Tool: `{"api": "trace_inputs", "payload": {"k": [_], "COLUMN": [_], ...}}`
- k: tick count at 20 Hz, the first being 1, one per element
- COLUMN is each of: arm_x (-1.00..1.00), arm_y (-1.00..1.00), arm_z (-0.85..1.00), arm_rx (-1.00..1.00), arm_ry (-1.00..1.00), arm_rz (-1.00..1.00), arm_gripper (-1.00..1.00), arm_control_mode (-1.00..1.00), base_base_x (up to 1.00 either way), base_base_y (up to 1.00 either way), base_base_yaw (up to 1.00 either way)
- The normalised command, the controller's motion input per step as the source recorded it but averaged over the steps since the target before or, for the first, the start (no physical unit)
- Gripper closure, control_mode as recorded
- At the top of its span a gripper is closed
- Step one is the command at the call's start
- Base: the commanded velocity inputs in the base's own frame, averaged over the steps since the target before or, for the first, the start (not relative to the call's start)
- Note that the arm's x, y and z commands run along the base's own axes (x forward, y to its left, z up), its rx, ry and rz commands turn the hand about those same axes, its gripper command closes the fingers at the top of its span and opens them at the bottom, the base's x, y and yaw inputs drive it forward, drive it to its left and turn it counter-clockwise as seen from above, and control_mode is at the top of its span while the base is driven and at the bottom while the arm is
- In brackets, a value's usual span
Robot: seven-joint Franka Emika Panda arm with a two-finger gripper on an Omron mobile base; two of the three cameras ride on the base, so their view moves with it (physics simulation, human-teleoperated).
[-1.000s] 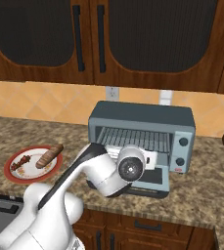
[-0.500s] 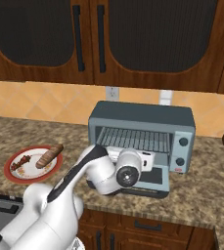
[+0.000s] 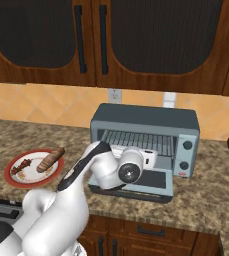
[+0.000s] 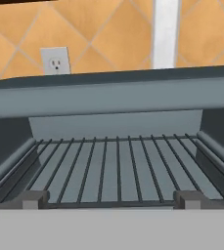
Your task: Pick up the kebab skewer and baguette bread, and place them inside the toaster oven. Close the toaster oven door and start by setting the timer.
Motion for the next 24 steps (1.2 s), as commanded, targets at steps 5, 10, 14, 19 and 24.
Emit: {"api": "trace_inputs", "payload": {"k": [5,10,14,19,24], "arm_x": [0.26,0.08,0.04,0.31,0.20], "arm_y": [0.00,-0.01,-0.04,0.02,-0.02], "arm_z": [0.00,-0.20,-0.10,0.00,-0.01], "arm_rx": [0.00,0.00,0.00,-0.01,0.00], "arm_ry": [0.00,0.01,0.01,0.02,0.07], "arm_rz": [0.00,0.00,0.00,-0.01,0.00], "arm_gripper": [-1.00,-1.00,-1.00,-1.00,-1.00], "arm_control_mode": [-1.00,-1.00,-1.00,-1.00,-1.00], "base_base_x": [0.00,0.00,0.00,0.00,0.00], "base_base_y": [0.00,0.00,0.00,0.00,0.00], "base_base_yaw": [0.00,0.00,0.00,0.00,0.00]}}
